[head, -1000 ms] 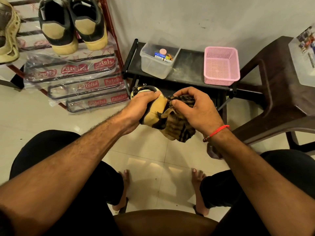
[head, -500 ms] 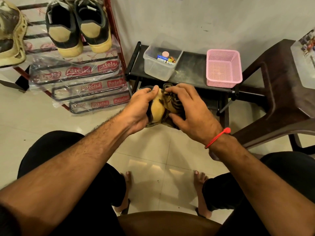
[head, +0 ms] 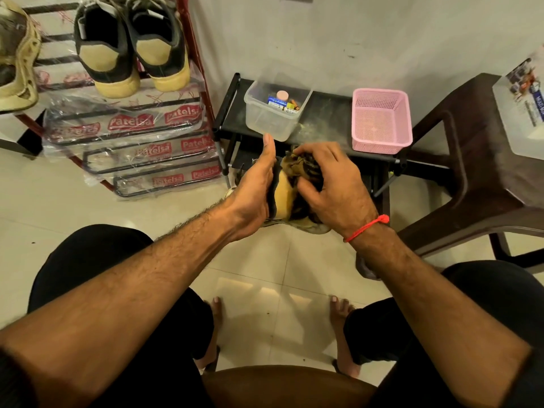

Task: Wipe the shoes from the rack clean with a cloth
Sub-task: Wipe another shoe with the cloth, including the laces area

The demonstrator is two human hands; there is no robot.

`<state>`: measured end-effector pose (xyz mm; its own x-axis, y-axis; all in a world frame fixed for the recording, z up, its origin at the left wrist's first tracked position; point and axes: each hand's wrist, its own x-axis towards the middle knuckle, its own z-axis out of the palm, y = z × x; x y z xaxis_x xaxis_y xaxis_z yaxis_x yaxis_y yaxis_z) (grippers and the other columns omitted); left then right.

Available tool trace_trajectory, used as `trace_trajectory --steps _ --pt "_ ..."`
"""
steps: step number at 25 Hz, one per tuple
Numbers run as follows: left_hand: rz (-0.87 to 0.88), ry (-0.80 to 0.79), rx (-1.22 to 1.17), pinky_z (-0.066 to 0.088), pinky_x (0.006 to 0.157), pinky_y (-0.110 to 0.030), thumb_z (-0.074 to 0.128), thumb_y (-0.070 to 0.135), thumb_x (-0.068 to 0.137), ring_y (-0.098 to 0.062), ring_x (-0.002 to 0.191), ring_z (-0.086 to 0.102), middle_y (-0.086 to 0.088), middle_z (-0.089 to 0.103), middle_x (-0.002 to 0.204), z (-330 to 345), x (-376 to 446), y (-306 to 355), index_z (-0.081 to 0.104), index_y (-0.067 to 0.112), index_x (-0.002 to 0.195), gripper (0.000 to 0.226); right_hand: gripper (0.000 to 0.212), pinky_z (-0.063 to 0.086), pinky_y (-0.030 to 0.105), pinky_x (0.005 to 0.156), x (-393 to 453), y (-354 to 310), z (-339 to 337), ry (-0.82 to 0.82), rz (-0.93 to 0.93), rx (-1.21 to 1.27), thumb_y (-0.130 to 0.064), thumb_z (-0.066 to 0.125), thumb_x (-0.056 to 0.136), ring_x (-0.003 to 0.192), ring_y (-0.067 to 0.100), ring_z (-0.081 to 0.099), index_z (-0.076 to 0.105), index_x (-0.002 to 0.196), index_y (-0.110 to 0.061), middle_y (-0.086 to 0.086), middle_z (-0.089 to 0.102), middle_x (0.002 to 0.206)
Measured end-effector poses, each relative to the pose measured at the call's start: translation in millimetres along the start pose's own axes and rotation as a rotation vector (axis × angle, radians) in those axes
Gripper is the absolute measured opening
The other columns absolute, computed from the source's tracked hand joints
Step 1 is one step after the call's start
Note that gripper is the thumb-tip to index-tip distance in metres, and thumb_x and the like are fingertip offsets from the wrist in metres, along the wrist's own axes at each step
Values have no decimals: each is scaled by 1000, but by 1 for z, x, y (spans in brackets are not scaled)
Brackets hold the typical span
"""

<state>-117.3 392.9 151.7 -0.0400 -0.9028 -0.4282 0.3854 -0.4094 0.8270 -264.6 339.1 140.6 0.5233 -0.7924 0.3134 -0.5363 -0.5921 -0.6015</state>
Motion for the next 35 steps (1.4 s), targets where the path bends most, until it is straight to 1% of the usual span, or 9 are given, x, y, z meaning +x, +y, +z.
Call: trace_trajectory --steps 3,6,9,13,17,22,28,31,35 --pt "57 1 10 60 82 -42 23 67 103 -26 104 71 -14 71 114 -8 5 -3 58 2 130 79 44 51 36 97 -10 -12 8 -52 -100 -32 -25 58 83 113 24 55 60 125 -14 8 54 122" --pt "92 -20 33 58 96 -46 57 30 98 -27 117 67 -14 64 134 -15 10 -5 46 11 148 54 40 53 45 93 5 6 -3 23 22 -151 -19 63 84 110 26 55 57 124 -18 8 53 121" --pt "235 -61 426 57 99 -40 63 -2 91 -16 121 64 -8 47 151 -14 7 -5 31 28 157 79 37 49 18 92 5 19 -19 168 160 -26 -15 64 87 110 15 55 58 123 -18 6 55 122" --pt "568 -66 745 41 117 -44 80 16 86 -11 152 28 -6 2 170 -19 13 0 -9 25 162 117 34 48 13 96 -1 14 -23 295 217 195 -14 67 88 112 7 57 58 121 -19 2 58 122" --pt "677 -71 803 41 115 -56 68 17 92 -32 150 35 -21 10 168 -22 20 -2 -19 34 158 111 36 51 19 97 -2 10 -16 287 188 303 -13 68 88 113 8 59 59 123 -18 5 60 123" --pt "624 -15 616 51 107 -44 67 4 95 -23 130 59 -16 45 153 -18 14 -10 -14 19 161 106 37 54 32 98 -1 6 -7 214 169 449 -10 68 89 114 10 62 58 123 -18 2 62 122" --pt "659 76 650 39 118 -51 55 9 101 -20 145 43 -4 39 160 -28 17 0 28 14 160 65 33 55 27 93 6 1 -15 338 243 698 -2 67 90 105 3 64 56 121 -8 -8 63 111" --pt "746 168 497 54 101 -41 51 8 104 -23 126 58 -11 54 146 -30 16 7 41 14 152 49 37 52 30 98 11 3 -25 513 167 533 -5 67 91 113 5 59 54 126 -7 -7 58 118" --pt "765 214 328 51 71 -19 49 5 104 -23 98 59 -21 60 127 -17 15 -1 45 16 142 40 44 44 36 110 6 -4 -13 405 -79 123 -4 68 88 129 20 49 58 131 -7 14 53 134"
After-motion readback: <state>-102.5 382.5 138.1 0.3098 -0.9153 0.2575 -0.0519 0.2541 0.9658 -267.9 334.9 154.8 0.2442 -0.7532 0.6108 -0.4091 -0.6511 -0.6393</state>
